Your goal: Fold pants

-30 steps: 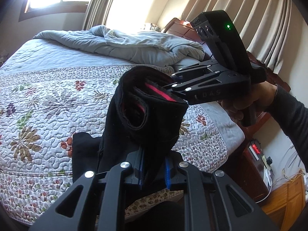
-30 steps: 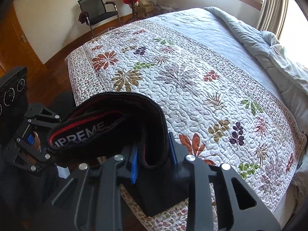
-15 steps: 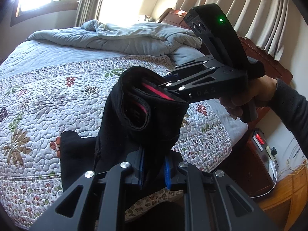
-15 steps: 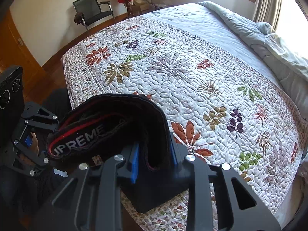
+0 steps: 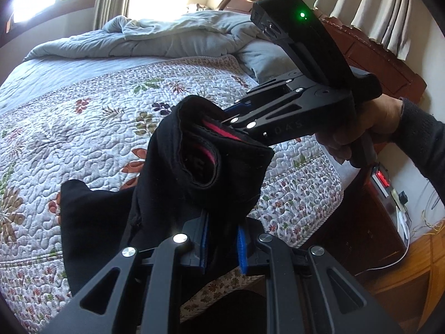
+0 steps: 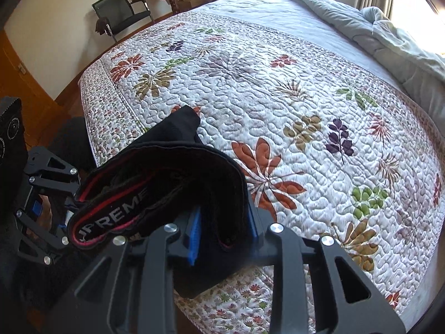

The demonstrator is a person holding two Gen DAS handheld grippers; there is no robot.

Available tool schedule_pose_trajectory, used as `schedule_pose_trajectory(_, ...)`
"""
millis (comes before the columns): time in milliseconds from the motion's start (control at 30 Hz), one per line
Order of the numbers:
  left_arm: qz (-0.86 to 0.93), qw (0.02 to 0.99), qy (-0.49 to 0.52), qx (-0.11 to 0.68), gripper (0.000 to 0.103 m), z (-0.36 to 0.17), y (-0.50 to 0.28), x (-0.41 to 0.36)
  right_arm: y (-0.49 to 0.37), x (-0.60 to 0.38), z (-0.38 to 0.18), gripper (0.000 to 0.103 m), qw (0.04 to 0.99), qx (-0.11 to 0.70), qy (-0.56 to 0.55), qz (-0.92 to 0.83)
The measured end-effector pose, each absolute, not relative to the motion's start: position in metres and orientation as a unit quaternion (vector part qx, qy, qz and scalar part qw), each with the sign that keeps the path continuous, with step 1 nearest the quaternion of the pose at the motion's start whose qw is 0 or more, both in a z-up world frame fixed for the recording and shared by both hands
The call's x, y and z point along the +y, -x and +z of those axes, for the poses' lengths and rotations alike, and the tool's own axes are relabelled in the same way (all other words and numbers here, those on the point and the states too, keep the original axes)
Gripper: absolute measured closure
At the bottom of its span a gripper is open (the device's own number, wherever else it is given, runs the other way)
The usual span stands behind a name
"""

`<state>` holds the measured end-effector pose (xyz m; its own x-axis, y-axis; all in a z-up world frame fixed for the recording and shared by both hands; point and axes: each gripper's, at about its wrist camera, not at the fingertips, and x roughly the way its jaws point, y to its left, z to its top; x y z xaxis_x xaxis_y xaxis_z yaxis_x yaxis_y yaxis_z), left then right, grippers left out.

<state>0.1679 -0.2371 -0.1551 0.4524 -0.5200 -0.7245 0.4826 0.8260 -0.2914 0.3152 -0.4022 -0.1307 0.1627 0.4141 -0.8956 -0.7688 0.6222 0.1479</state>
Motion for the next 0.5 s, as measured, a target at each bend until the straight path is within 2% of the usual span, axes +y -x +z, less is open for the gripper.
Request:
schedule_pose_trajectory(267, -0.308, 0.839, 0.012, 0.448, 0.082, -0.171, -0.169, -0.254, -0.314, -0.423, -0.156, 0.071, 0.742, 0.524, 0.152, 0.390)
schedule_pose_trajectory(333, -0.312, 0.836, 0.010, 0.452, 0.078, -0.176, -0.168, -0.258, -0.313, -0.430, -0.162, 0.069, 0.745, 0.526, 0.142, 0.385)
schedule_pose_trajectory(367, -0.314, 0.833, 0.010, 0.455, 0.078, -0.178, -0.167, -0.260, -0.312, -0.434, -0.164, 0.064, 0.746, 0.528, 0.137, 0.381)
schedule_pose_trajectory(433, -0.323, 0.827, 0.013, 0.460, 0.065, -0.182, -0.165, -0.261, -0.311, -0.444, -0.172, 0.058, 0.750, 0.537, 0.120, 0.368)
schedule_pose_trajectory(500, -0.340, 0.819, 0.027, 0.461, 0.054, -0.184, -0.161, -0.259, -0.309, -0.456, -0.181, 0.046, 0.751, 0.554, 0.095, 0.346)
